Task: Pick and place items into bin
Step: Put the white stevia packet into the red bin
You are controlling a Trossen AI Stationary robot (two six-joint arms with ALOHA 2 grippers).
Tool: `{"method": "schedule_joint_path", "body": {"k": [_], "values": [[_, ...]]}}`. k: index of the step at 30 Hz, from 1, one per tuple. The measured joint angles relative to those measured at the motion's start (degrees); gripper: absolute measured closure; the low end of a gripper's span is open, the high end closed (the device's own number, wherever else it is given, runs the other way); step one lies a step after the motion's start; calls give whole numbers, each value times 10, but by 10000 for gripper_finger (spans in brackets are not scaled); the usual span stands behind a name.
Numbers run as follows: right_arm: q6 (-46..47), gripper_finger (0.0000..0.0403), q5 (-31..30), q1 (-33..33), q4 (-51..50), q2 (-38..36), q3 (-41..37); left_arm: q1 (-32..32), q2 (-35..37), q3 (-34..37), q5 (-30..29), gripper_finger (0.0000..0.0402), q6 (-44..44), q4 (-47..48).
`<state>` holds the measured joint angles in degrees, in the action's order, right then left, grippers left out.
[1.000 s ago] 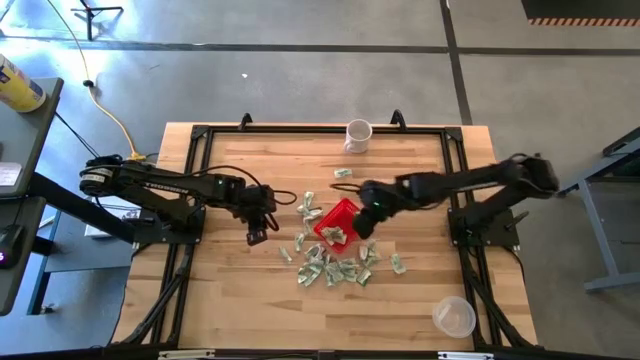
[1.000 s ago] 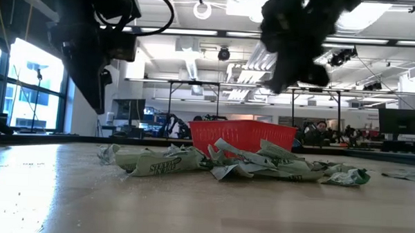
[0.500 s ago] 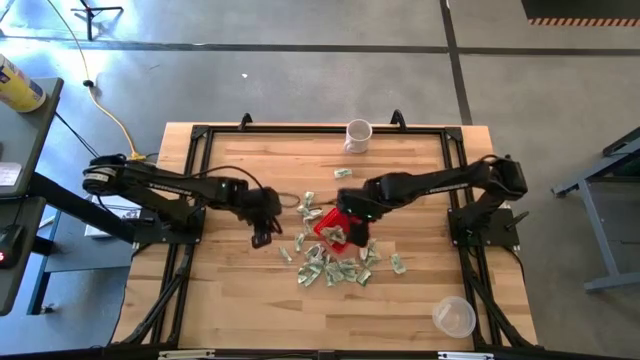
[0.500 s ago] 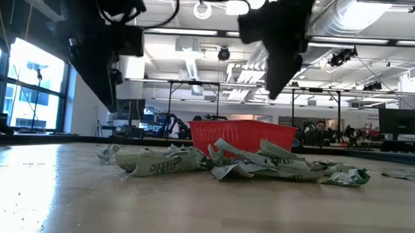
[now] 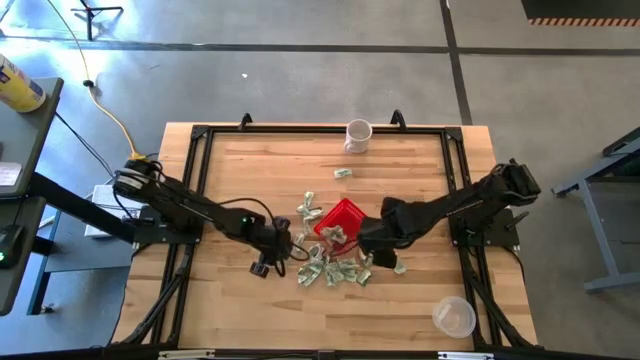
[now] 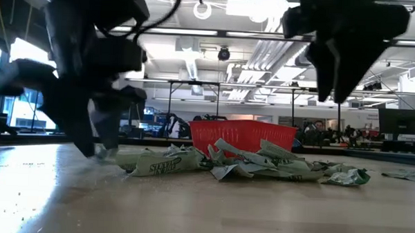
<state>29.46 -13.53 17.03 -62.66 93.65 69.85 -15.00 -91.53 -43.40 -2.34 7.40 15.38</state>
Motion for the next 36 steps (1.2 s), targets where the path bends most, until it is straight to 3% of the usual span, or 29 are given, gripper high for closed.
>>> {"method": "schedule_joint_path", "body": {"k": [3, 7, 10, 13, 17, 21, 23, 26, 30, 36], "values": [[30, 32, 3, 16, 0, -1, -19, 7, -21, -5, -45, 213, 2, -23], [53, 37, 4, 42, 3, -3, -29, 22, -30, -9, 21, 238, 4, -18], [74, 52, 2, 57, 2, -3, -33, 27, -31, -11, 23, 304, 4, -2], [103, 80, -22, 74, 1, -15, -33, 47, -28, -40, 28, 377, 1, 73], [178, 119, -80, 95, -42, -51, -33, 84, -28, -123, 15, 364, 31, 188], [258, 144, -128, 101, -118, -89, -33, 125, -25, -241, 23, 379, 95, 197], [277, 152, -138, 101, -124, -110, -41, 150, -28, -291, 62, 379, 106, 157], [292, 160, -122, 100, -98, -138, -72, 184, -50, -340, 144, 375, 85, 84], [275, 162, -66, 101, 6, -163, -136, 205, -115, -355, 267, 358, -7, 1], [273, 137, 16, 120, 120, -170, -220, 205, -204, -354, 251, 272, -125, -62]]}}
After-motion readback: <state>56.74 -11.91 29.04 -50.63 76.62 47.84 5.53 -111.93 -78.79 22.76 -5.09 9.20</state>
